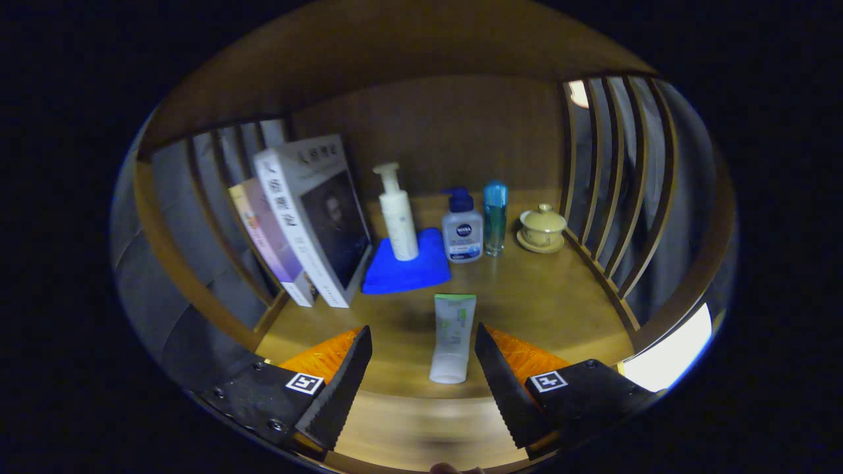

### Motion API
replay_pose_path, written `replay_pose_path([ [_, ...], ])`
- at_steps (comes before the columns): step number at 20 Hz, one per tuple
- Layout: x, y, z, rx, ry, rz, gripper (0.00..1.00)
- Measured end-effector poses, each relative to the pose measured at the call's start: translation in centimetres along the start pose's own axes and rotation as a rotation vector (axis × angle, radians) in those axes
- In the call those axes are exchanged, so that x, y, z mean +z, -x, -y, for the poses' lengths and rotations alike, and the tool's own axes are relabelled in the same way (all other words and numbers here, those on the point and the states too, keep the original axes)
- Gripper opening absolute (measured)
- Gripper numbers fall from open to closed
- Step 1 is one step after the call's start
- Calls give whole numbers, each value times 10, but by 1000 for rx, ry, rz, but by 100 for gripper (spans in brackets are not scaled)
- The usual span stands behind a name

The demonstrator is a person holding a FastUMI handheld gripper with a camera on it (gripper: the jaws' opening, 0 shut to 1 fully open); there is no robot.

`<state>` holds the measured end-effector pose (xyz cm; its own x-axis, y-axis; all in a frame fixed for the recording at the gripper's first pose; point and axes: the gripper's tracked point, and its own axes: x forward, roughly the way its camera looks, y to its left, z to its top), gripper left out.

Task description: Pull open the drawer, take out the items inside it, and place them on the countertop above the cabinet.

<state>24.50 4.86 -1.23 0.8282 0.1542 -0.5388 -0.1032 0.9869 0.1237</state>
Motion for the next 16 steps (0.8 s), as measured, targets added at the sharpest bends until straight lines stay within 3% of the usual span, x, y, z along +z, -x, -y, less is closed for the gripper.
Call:
replay_pose_path([
  [5, -12, 60, -11, 37, 31, 219, 98],
  [9, -38, 95, 1, 6, 35, 361, 98],
  [16, -101, 151, 9, -74, 72, 478, 98],
])
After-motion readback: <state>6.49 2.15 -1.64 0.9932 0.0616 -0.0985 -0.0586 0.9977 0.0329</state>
